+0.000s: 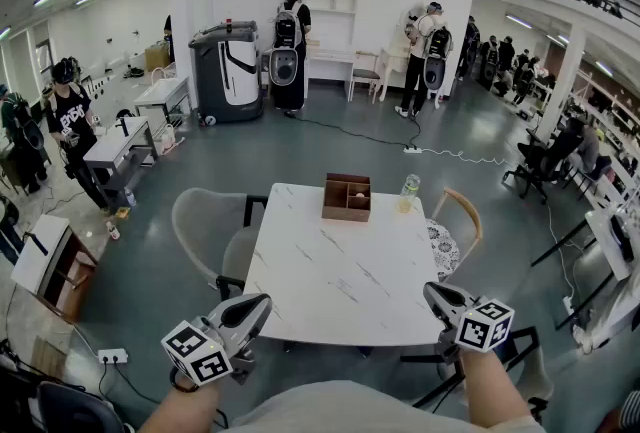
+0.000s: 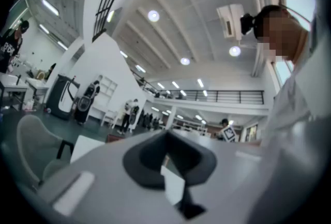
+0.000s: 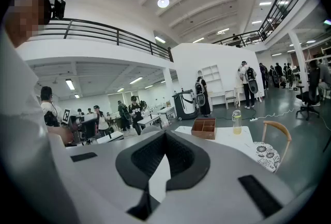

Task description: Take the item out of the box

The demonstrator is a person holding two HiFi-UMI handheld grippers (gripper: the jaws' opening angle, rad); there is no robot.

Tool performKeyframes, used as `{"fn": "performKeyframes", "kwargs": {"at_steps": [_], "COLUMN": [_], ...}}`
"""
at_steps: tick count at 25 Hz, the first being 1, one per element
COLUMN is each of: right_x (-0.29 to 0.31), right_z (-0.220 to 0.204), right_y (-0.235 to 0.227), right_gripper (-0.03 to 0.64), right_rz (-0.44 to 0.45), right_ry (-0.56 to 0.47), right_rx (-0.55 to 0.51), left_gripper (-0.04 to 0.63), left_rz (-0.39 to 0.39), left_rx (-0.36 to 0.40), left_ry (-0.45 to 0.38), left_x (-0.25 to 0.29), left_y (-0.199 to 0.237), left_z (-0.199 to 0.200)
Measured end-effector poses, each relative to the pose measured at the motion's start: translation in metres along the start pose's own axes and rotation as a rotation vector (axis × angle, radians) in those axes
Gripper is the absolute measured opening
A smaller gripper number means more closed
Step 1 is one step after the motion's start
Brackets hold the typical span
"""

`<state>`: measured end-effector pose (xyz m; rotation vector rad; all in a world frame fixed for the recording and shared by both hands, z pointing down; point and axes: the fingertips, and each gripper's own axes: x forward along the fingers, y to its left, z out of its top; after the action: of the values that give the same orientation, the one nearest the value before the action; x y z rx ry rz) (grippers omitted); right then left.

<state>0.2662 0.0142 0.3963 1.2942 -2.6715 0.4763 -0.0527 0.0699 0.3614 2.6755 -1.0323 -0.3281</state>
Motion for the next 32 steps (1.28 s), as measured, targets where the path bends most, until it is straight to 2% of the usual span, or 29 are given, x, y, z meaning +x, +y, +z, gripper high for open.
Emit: {"fn": "performKeyframes", "kwargs": {"at_steps": [13,20,26,32], "right_x": [0.007,0.001,-0.016,-0.041], "right_z": [0.001,0.009,0.017,0.025], "right_y": [0.008,0.006,-0.016,-0.032], "right_gripper": [0.006,0.006,0.006,0.008], "right_rz": [0.014,0.032,0.038,0.070], "right_ry": [0.009,-0.027,-0.059,-0.086], "right_rx": [-0.005,0.020,0.038,0.019], "left_gripper": [0.002,0.002,0.002,0.002], "left_rz": [0.006,0.018,0.021,0.018], "left_rx": [0.005,0.008,0.023,0.030], "left_ry": [0.006,0.010,0.012,0.014], "left_x": [-0.006,-0.004,0.017,0.045], "left_y": [0.002,-0.001,-0.020,-0.057], "left_z": [0.006,0.009,0.007,0.000]}}
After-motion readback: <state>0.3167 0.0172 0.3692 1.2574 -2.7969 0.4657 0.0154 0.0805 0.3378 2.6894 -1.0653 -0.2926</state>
